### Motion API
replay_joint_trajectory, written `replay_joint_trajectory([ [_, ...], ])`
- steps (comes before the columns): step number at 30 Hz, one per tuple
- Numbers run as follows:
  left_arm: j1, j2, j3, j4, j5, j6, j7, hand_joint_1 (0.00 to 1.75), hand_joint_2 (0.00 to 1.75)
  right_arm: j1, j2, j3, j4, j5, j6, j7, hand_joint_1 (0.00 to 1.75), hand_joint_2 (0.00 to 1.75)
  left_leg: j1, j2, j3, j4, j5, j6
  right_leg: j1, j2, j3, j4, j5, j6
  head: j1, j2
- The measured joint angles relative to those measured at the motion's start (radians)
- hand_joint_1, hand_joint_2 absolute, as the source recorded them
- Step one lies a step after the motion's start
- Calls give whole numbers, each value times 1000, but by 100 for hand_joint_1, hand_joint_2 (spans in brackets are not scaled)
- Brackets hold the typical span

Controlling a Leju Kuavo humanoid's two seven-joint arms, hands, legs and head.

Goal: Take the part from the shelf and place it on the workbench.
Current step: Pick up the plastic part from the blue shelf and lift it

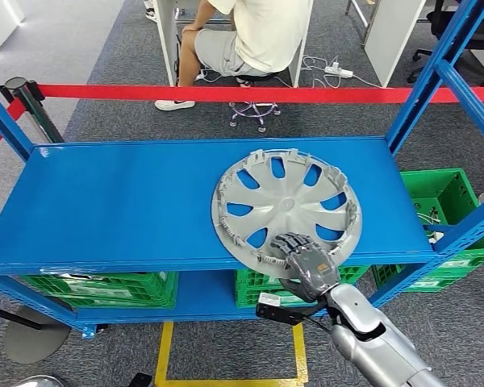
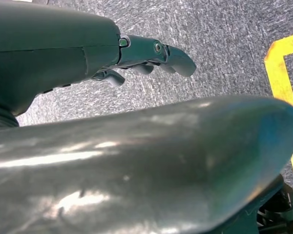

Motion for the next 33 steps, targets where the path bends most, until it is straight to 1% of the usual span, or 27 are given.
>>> replay_joint_trajectory([
  [1, 0, 0, 0, 0, 1, 0, 0, 0, 0, 0, 0, 0, 1, 3, -1, 2, 175, 175, 0, 0, 0, 0, 0, 0, 0, 0, 0, 0, 0, 0, 0, 0],
  [7, 0, 0, 0, 0, 4, 4, 0, 0, 0, -1, 2, 1, 2, 69, -12, 39, 175, 175, 0, 0, 0, 0, 0, 0, 0, 0, 0, 0, 0, 0, 0, 0],
  [11, 0, 0, 0, 0, 6, 13, -1, 0, 175, 4, 4, 2, -15, 114, -35, 59, 175, 175, 0, 0, 0, 0, 0, 0, 0, 0, 0, 0, 0, 0, 0, 0],
  [15, 1, 0, 0, 0, 7, 29, -4, 0, 175, 22, 3, 4, -73, 159, -66, 72, 175, 175, 0, 0, 0, 0, 0, 0, 0, 1, 0, 0, 0, 0, 0, 0],
  [18, 1, -1, 0, 0, 2, 41, -4, 0, 175, 37, 2, 7, -141, 218, -100, 91, 175, 175, 0, 1, 0, 0, -1, -1, 0, 2, 1, 0, 0, 0, 0, 0],
  [23, 2, -6, -7, 0, -22, 58, 8, 0, 175, 47, -5, 7, -279, 337, -215, 132, 175, 175, 0, 1, -1, 0, -1, -1, 0, 2, 1, 0, 0, 0, 0, 0],
  [26, 2, -8, -11, 0, -29, 64, 15, 0, 175, 51, -5, -1, -360, 402, -263, 148, 175, 175, 0, 1, -1, 0, -1, -1, 0, 1, -1, 0, -1, 0, 0, 0],
  [30, 3, -9, -19, 0, -41, 74, 23, 0, 175, 56, -6, -17, -448, 429, -318, 146, 175, 175, 0, 1, -2, -1, -2, -2, 0, 1, 0, 0, -1, 0, 0, 0],
  [33, 3, -9, -28, 0, -50, 82, 26, 0, 175, 55, -6, -32, -504, 432, -340, 130, 175, 175, 0, 1, -2, -1, -2, -2, 0, 1, -2, 0, -1, 0, 0, 0],
])
